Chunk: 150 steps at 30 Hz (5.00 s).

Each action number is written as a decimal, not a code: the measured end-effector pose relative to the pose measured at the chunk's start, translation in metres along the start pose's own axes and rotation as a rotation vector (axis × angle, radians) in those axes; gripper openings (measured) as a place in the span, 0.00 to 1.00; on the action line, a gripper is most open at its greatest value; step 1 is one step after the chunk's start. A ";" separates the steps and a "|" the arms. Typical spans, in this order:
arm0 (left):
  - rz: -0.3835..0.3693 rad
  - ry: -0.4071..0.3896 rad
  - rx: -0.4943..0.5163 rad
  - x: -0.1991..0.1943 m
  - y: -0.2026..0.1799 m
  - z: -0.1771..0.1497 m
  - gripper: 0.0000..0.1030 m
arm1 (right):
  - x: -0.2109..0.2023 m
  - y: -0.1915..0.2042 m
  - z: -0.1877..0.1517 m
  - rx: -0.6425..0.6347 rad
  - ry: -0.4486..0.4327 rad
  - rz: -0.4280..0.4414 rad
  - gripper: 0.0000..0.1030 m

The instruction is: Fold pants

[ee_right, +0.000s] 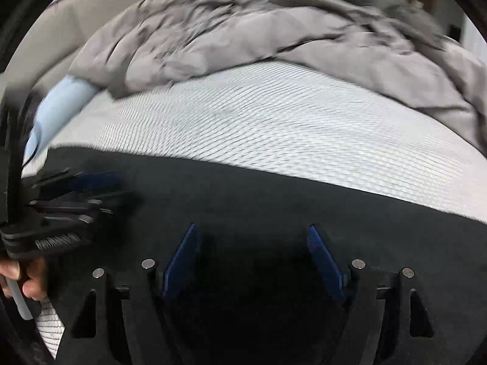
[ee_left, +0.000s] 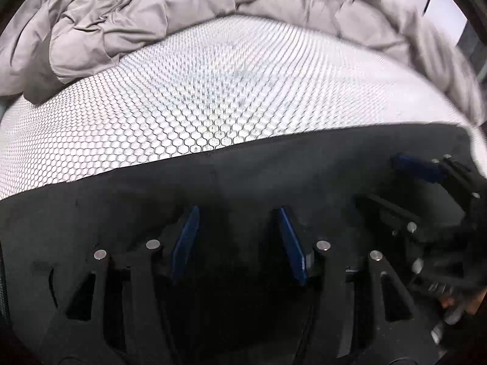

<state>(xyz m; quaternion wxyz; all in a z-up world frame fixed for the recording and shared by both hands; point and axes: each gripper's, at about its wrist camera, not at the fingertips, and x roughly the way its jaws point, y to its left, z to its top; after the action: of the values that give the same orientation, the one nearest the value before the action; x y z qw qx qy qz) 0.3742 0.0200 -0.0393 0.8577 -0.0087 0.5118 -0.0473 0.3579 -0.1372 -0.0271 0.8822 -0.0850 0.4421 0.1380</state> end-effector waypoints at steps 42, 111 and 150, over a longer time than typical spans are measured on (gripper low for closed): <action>0.243 -0.131 -0.224 -0.109 0.236 -0.124 0.28 | -0.041 -0.052 -0.056 -0.124 0.039 -0.186 0.74; -0.188 -0.175 -0.125 -0.070 -0.032 -0.079 0.86 | -0.124 -0.048 -0.112 -0.025 -0.037 0.409 0.79; -0.636 -0.026 -0.144 0.002 -0.167 -0.030 0.18 | -0.121 -0.145 -0.149 0.124 -0.071 -0.027 0.61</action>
<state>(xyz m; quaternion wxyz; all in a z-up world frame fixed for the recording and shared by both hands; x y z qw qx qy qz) 0.3373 -0.1453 -0.0448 0.8037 -0.2295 0.4744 -0.2762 0.2223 -0.3356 -0.0148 0.9026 -0.0314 0.4172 0.1014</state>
